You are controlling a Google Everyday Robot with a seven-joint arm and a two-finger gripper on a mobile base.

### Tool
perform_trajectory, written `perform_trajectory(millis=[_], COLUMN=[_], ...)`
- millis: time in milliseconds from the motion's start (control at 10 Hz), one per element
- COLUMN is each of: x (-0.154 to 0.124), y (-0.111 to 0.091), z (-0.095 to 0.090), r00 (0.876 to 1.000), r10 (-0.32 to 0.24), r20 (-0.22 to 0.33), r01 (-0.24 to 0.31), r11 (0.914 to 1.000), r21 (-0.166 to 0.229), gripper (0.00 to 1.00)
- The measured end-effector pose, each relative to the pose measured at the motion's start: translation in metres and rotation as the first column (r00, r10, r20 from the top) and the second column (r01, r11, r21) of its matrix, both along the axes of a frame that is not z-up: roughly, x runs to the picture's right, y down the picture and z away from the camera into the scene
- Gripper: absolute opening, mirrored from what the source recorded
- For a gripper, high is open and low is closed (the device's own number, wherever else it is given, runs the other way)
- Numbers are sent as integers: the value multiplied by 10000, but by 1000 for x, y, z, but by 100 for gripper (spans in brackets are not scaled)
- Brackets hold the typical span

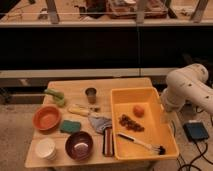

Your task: Place sponge in red bowl

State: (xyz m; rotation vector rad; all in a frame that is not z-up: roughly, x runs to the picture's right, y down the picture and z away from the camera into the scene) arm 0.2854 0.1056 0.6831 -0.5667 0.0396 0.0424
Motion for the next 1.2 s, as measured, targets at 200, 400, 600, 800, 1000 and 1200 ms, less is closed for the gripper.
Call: perform_trajectory(millis=[200,400,600,800,1000,1200], x=[-19,-56,-113,-163,-207,-223], y=[-9,-16,-22,-26,-28,-27], z=[-1,-3,-7,-12,-14,-15], r00=[9985,9938,9834,9688,9506,9397], r10=[-430,-874,-1423,-1932,-2367,-2616], r20=[338,682,1126,1554,2010,2205], r01=[428,867,1402,1888,2310,2564], r11=[9991,9962,9898,9811,9716,9651], r21=[65,124,262,425,517,524], gripper=[65,65,65,65,65,65])
